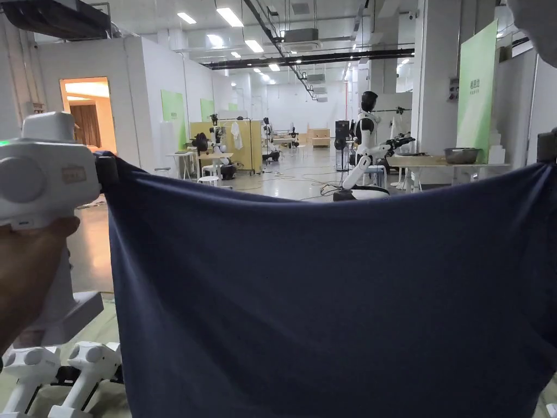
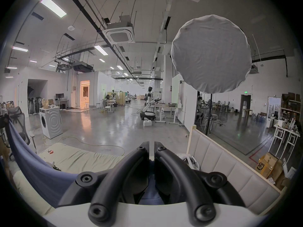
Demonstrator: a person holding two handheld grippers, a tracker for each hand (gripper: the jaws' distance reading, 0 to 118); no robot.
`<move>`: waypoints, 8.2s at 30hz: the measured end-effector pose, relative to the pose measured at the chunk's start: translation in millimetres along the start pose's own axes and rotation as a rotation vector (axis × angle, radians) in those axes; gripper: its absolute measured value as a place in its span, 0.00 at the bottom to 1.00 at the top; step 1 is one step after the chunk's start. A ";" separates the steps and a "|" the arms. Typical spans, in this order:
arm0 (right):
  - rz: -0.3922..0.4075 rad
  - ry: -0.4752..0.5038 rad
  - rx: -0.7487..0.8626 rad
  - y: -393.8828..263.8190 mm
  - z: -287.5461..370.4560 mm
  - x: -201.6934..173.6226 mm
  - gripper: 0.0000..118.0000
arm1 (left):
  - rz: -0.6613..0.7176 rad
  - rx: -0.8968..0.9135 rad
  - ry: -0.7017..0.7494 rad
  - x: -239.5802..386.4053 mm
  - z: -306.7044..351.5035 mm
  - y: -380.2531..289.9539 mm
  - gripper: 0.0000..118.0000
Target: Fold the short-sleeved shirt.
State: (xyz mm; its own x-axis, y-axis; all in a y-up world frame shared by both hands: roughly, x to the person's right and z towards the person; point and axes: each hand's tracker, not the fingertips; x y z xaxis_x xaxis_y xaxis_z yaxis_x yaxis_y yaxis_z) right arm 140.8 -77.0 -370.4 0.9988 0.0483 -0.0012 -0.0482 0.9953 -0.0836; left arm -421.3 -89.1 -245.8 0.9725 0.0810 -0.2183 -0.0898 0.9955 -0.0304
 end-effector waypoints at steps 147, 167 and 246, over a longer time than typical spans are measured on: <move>-0.120 0.072 -0.434 -367.6 294.1 -19.6 0.07 | -0.058 -1.023 0.004 -41.6 131.0 -512.5 0.12; -0.072 0.082 -0.928 -539.1 187.0 45.1 0.64 | -0.204 -1.100 -0.023 -16.1 125.7 -504.3 0.12; 0.002 0.172 -0.032 -290.2 304.1 -64.5 0.05 | -0.135 0.038 -0.043 57.9 301.0 -251.4 0.01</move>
State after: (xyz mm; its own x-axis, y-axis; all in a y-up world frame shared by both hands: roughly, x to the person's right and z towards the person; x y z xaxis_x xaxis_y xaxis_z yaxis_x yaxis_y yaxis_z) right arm 89.5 -343.6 -43.0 0.9847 0.0325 -0.1714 -0.0527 0.9920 -0.1150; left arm -277.8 -320.0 42.8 0.9836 -0.0523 -0.1724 0.0498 0.9986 -0.0193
